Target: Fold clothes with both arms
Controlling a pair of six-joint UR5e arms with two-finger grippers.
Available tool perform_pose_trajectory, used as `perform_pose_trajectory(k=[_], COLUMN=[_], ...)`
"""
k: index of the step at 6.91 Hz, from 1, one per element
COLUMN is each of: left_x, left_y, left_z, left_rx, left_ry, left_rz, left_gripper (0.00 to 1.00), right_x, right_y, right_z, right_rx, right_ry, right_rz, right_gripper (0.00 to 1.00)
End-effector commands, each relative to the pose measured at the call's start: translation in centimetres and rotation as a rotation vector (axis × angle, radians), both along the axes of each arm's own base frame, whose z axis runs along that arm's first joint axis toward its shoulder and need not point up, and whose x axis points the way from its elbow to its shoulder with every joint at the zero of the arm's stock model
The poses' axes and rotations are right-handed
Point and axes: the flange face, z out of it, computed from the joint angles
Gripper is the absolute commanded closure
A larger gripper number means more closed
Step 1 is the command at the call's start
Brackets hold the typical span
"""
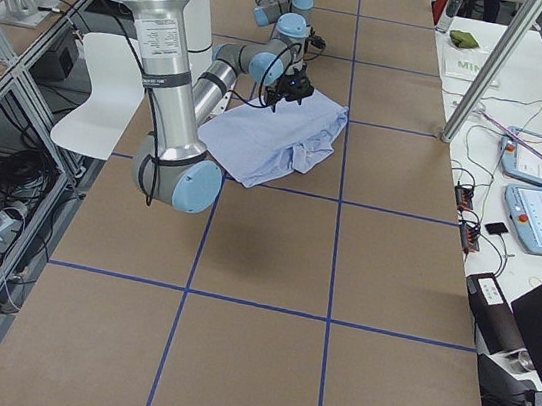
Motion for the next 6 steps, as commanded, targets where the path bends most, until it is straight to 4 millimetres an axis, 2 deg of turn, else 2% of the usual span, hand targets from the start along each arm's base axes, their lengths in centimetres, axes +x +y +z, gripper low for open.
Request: perform_pose_trajectory(k=[1, 2, 3, 4, 5, 6], left_x=[-1.0, -1.3, -2.4, -4.0, -4.9, -4.3], left_y=[-1.3, -2.3, -4.2, -7.3, -13.5, -19.7], left_z=[0.3, 0.6, 0.1, -0.7, -1.9, -2.7], left_rx=[0.02, 0.084, 0.169, 0.269, 0.313, 0.325], left_ry=[-0.011, -0.063, -0.091, -0.112, -0.14, -0.184], left_rz=[-0.026, 0.0, -0.022, -0.043, -0.097, -0.136], left_gripper=[1.0, 1.0, 1.0, 1.0, 1.0, 1.0], right_x=[-0.1, 0.0, 0.0, 0.0, 0.0, 0.1], right_y=[-0.1, -0.1, 0.0, 0.0, 0.0, -0.1], right_z=[0.1, 0.0, -0.1, 0.0, 0.0, 0.0], right_rx=[0.0, 0.001, 0.001, 0.0, -0.002, -0.001], right_ry=[0.003, 0.001, -0.001, 0.0, -0.001, 0.0], right_rz=[0.002, 0.004, 0.003, 0.001, 0.001, 0.003], right_gripper=[0.0, 0.0, 0.0, 0.0, 0.0, 0.0])
